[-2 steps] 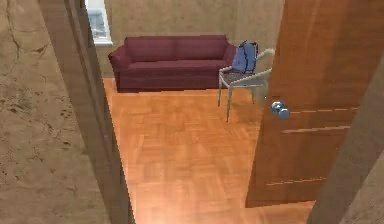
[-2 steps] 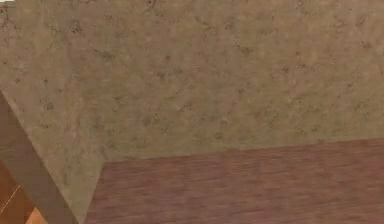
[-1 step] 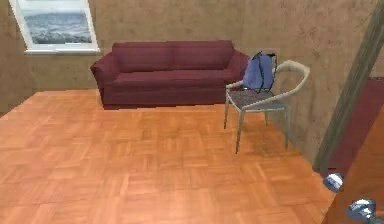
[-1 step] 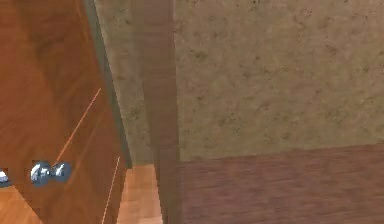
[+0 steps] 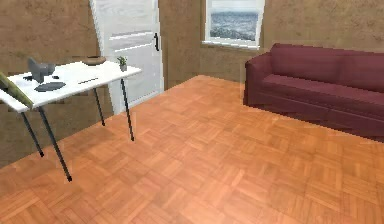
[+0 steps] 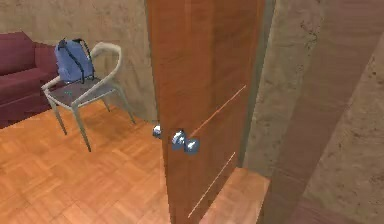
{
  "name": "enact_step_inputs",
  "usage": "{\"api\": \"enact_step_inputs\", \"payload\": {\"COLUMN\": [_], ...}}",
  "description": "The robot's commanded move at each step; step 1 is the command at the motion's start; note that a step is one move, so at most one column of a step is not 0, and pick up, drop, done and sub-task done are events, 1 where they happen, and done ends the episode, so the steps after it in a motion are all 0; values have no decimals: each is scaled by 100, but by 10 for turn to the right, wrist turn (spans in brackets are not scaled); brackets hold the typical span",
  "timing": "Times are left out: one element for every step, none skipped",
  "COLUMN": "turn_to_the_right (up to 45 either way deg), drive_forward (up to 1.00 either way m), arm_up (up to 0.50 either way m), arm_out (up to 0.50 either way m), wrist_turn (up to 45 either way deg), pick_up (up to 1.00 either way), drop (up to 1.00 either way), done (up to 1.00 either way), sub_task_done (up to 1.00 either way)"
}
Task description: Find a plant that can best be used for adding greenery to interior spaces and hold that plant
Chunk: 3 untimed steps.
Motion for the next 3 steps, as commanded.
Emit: {"api": "enact_step_inputs", "payload": {"turn_to_the_right": [0, -180, 0], "drive_forward": [40, 0, 80], "arm_up": [0, 0, 0], "arm_out": [0, 0, 0], "wrist_turn": [0, 0, 0], "pick_up": [0, 0, 0], "drop": [0, 0, 0], "done": [0, 0, 0], "sub_task_done": [0, 0, 0]}}
